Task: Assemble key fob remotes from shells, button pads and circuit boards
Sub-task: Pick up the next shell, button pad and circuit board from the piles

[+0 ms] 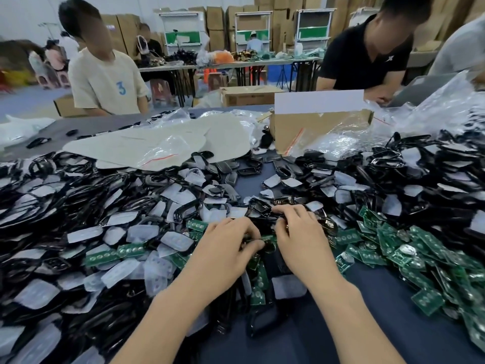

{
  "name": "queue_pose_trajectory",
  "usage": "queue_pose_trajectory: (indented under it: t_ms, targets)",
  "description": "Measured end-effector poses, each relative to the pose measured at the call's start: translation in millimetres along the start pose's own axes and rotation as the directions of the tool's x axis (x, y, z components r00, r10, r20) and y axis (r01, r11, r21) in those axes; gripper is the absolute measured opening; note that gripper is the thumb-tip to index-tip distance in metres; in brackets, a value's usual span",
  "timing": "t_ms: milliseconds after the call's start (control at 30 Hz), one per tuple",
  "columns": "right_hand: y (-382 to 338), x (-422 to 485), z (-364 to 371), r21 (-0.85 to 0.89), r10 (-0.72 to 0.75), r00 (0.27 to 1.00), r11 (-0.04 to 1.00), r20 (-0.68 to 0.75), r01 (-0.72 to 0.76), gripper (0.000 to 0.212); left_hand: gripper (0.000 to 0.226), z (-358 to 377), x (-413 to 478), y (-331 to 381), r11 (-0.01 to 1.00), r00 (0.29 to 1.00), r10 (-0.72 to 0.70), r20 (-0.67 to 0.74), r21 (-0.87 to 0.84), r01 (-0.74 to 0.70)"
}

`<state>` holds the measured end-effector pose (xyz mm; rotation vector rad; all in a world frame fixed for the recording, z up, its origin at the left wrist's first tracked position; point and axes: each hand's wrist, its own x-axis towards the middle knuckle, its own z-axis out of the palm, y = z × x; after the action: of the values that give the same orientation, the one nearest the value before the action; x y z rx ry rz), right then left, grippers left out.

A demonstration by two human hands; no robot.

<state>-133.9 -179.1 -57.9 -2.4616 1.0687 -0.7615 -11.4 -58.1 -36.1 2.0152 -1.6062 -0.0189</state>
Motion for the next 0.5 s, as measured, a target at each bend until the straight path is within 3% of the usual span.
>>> queue_pose_trajectory:
  t_ms: [200,333,500]
  targets:
    - [-3,6,0,0.039,0.072,0.997,0.997,-0.032,-0.071,0.039,0.018,-2,2,-5,0.938,0.945,-0.214,-0.249,-0.323,0.127]
    - [-11,24,2,-0.092,0.179,0.982,0.981,0.062,-0.173,0.055,0.024,-4,4,-11,0.881,0.902,-0.318,-0.292,-0.442,0.168]
    - [-13,30,5,-0.053,0.161,0.982,0.986,0.101,-0.156,0.040,0.031,-7,7,-14,0.817,0.876,-0.374,-0.306,-0.556,0.154]
